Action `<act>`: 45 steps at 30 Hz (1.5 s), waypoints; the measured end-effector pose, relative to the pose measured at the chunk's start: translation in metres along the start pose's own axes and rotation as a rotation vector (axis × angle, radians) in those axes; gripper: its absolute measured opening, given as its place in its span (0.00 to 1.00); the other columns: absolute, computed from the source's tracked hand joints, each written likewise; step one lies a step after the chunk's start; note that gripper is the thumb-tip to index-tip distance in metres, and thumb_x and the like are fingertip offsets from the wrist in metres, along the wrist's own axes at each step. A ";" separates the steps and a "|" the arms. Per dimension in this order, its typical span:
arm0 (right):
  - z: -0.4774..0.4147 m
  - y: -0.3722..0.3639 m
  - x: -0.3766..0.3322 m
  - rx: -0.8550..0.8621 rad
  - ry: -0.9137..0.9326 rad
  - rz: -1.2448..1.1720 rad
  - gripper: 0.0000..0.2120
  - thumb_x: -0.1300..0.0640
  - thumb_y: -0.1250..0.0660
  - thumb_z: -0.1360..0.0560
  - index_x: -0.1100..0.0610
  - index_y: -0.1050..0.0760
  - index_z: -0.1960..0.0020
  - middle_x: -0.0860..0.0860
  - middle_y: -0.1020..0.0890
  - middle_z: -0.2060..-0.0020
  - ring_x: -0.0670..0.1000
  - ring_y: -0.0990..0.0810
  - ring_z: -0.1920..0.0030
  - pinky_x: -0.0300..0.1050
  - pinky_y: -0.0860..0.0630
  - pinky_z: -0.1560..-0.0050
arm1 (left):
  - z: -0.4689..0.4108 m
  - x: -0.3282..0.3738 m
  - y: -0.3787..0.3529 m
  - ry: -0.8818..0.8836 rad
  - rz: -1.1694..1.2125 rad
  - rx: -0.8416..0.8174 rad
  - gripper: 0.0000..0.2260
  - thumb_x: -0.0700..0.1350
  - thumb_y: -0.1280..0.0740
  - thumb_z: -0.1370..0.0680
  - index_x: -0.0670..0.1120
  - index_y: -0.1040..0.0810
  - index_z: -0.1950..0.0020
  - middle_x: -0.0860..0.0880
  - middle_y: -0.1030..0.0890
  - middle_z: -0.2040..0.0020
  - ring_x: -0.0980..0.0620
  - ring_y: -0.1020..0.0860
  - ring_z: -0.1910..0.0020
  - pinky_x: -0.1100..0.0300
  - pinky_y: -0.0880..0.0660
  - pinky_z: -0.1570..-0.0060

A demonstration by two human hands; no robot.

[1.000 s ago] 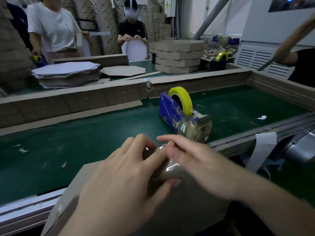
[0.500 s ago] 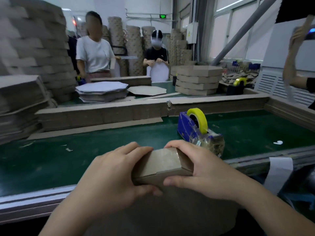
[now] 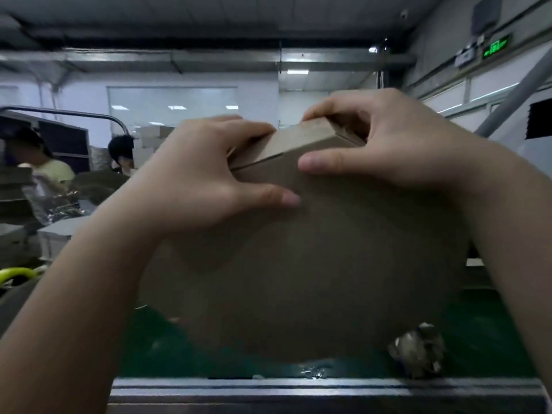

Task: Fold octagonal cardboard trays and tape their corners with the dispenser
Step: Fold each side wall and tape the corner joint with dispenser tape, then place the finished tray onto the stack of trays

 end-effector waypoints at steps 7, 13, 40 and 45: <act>-0.006 -0.011 0.000 0.063 0.134 0.195 0.35 0.35 0.27 0.41 0.47 0.28 0.37 0.36 0.25 0.51 0.41 0.24 0.51 0.29 0.29 0.51 | 0.007 -0.015 -0.017 -0.064 -0.152 0.124 0.39 0.68 0.33 0.36 0.44 0.27 0.32 0.51 0.25 0.44 0.48 0.25 0.47 0.51 0.26 0.49; -0.002 -0.048 0.033 0.216 0.367 0.517 0.33 0.40 0.30 0.31 0.63 0.27 0.36 0.57 0.20 0.44 0.59 0.19 0.48 0.56 0.21 0.51 | 0.005 -0.043 -0.073 -0.227 -0.309 0.297 0.29 0.56 0.31 0.28 0.41 0.32 0.34 0.40 0.24 0.43 0.42 0.28 0.45 0.48 0.31 0.46; -0.130 -0.311 0.491 -0.293 0.061 0.811 0.33 0.57 0.28 0.31 0.62 0.34 0.29 0.57 0.25 0.38 0.57 0.24 0.39 0.49 0.26 0.43 | -0.076 -0.365 -0.523 0.128 -0.518 -0.573 0.28 0.39 0.32 0.25 0.46 0.40 0.29 0.48 0.32 0.35 0.46 0.31 0.36 0.53 0.22 0.51; -0.119 -0.360 0.561 -0.621 -0.306 0.446 0.25 0.53 0.27 0.29 0.52 0.33 0.36 0.52 0.26 0.38 0.55 0.28 0.39 0.47 0.32 0.48 | -0.063 -0.388 -0.583 0.221 -0.429 -0.909 0.15 0.35 0.38 0.22 0.41 0.32 0.35 0.42 0.29 0.36 0.42 0.28 0.37 0.52 0.28 0.46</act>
Point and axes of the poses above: each hand's wrist, its own z-axis away from the middle knuckle, its own y-axis out of the back of the hand, x = y × z, the point moved 10 cm from there along -z, towards the middle knuckle
